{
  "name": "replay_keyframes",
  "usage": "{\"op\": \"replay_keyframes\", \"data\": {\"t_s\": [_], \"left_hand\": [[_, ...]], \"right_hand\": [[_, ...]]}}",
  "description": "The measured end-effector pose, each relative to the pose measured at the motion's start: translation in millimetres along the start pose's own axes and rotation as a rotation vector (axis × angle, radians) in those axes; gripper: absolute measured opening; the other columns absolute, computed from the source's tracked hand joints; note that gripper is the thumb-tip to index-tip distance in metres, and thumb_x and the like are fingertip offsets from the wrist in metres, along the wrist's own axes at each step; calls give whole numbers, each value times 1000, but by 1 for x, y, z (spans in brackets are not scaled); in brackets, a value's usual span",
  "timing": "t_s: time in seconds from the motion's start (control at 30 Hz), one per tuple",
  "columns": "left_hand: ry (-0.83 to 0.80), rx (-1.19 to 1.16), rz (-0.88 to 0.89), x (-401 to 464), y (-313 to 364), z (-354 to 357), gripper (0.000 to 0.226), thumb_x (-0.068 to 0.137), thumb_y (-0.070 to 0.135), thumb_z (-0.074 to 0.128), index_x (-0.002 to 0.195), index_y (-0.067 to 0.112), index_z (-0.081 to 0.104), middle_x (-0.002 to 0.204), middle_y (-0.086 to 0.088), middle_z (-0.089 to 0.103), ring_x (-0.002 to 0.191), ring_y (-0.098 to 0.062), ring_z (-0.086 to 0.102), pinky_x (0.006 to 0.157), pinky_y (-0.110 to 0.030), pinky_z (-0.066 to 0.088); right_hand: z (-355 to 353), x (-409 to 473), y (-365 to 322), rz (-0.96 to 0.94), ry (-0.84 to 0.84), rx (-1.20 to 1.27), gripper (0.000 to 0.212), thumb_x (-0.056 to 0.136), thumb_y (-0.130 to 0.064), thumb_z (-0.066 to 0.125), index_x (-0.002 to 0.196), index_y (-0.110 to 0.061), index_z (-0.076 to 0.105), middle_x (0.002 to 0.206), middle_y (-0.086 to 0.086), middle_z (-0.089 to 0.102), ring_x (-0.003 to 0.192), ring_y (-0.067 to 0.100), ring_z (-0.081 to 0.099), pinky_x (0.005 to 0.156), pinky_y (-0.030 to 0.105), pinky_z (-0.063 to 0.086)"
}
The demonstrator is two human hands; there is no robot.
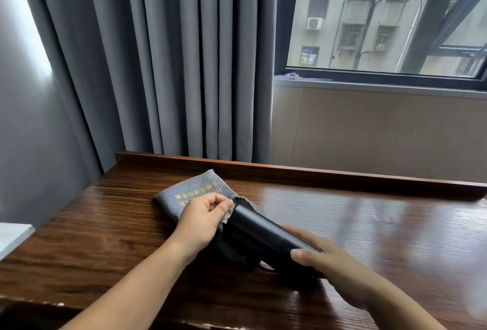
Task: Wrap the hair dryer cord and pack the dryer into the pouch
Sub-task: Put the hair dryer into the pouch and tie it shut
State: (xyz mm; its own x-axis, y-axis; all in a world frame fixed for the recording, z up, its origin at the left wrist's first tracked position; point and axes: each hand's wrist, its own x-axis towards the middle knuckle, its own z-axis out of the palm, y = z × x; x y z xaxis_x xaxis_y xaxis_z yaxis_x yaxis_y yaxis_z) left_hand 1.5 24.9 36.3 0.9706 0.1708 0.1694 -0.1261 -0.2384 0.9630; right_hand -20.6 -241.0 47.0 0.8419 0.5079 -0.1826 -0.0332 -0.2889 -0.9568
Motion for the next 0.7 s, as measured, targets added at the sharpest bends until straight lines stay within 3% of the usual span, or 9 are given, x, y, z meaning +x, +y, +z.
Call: {"op": "replay_keyframes", "data": {"t_s": [0.07,0.17,0.27,0.33,0.4,0.53,0.63,0.7], "left_hand": [[-16,21,38,-3,1,-1,16,94,14,64,80,17,71,72,-2,74,67,-5,65,66,-18,51],[-35,132,123,-9,3,-2,16,94,19,64,80,20,70,72,-9,72,61,-7,60,60,-25,48],[-36,311,214,-11,7,2,11,93,25,65,83,24,71,70,-8,68,62,-18,61,63,-36,50],[-40,392,289,-14,10,7,7,91,27,67,86,25,71,70,2,69,68,-13,62,69,-33,52],[-54,455,375,-17,12,12,8,90,31,66,88,26,72,78,10,70,78,-7,63,78,-31,51],[-160,421,544,-25,10,16,14,88,38,63,91,28,72,76,29,62,79,-4,58,78,-25,48],[-195,444,638,-31,0,11,16,89,41,63,91,29,73,81,19,63,85,-6,56,81,-31,47],[-106,520,612,-34,-15,5,16,86,46,62,92,34,70,94,18,60,101,-3,53,90,-36,42]], "right_hand": [[0,2,0,24,31,-49,62,67,-52,72,126,-48,58,125,-16,66,113,5,63,100,28,46],[8,2,-7,4,137,-234,43,70,-49,73,104,-69,57,105,-25,70,95,-5,66,84,15,49],[20,2,-14,-42,168,-405,47,73,-47,76,96,-77,48,97,-28,68,86,-9,64,72,9,48],[31,3,-13,-52,180,-477,57,68,-55,73,115,-70,46,107,-25,66,95,-6,62,83,18,51],[42,10,-5,-79,242,-631,84,62,-68,67,139,-54,36,122,-25,58,110,1,56,95,27,48],[67,16,5,-177,443,-739,102,56,-77,58,145,-41,22,130,-24,51,120,14,48,98,33,43],[80,19,10,-113,532,-756,130,52,-83,54,154,-28,-5,147,-15,37,132,15,36,106,33,35],[84,20,12,-67,499,-758,141,47,-92,51,154,-25,-12,157,-13,22,139,13,26,112,32,29]]}}
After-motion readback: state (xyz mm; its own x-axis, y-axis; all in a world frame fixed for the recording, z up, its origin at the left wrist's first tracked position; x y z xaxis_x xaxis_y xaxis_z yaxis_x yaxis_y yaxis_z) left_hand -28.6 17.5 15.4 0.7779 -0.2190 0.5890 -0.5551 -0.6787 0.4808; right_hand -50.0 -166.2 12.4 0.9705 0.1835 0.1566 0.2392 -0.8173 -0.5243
